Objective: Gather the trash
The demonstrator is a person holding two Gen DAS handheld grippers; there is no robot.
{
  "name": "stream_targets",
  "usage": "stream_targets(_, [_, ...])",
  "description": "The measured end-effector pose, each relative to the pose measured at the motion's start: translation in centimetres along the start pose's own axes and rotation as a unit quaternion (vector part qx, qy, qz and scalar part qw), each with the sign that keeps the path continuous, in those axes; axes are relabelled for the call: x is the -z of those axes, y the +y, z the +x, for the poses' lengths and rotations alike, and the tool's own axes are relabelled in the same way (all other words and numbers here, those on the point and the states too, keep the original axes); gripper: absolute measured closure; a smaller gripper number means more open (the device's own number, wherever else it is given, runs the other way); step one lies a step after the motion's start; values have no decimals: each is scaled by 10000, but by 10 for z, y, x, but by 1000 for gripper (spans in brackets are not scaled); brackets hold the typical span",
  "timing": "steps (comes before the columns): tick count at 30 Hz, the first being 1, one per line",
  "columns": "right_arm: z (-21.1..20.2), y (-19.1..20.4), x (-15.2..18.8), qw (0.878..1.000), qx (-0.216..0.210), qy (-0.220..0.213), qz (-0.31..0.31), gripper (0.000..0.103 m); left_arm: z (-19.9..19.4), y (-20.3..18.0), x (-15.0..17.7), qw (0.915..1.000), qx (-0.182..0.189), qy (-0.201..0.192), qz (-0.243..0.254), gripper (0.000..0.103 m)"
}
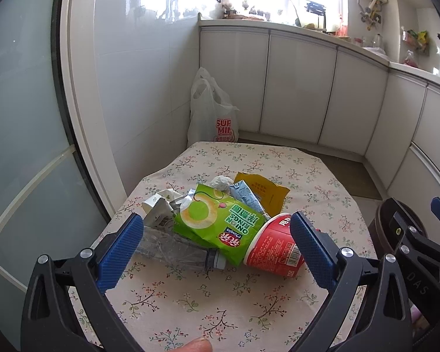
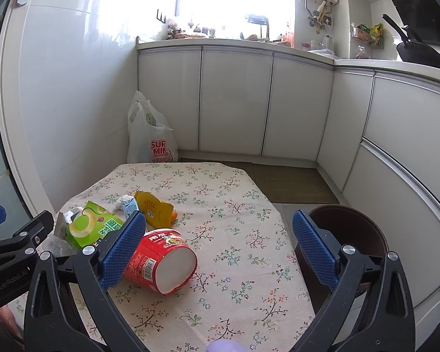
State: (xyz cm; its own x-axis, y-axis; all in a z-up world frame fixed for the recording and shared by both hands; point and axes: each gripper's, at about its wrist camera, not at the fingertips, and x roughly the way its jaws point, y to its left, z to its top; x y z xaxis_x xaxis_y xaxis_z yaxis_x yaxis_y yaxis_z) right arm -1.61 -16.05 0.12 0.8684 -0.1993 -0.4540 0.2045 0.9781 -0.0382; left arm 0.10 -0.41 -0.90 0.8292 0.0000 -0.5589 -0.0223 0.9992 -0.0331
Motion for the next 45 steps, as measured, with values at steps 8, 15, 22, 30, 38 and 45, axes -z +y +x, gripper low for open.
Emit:
stream_targets(8, [0,0,0,10000,-3,19,-8,7,-1,1,0,10000,-15,1,-2,6])
stream_targets(15, [0,0,0,10000,-6,23,-8,7,0,1,0,10000,-25,30,0,6])
stream_targets(22, [1,1,1,10000,-9,35,-12,7,1,1,1,9999,-40,112,-18,6])
stream_targets(30, [2,1,2,10000,-11,54,-26,7,2,1,2,9996,-7,263,-68,6])
stream_targets(38, [2,2,3,10000,-13,73,-38,7,2,0,2,9998,-5,189,-80,6])
stream_targets(45, [4,1,4,9999,-16,124,-49,7,4,1,4,9999,59,-12,-160,6])
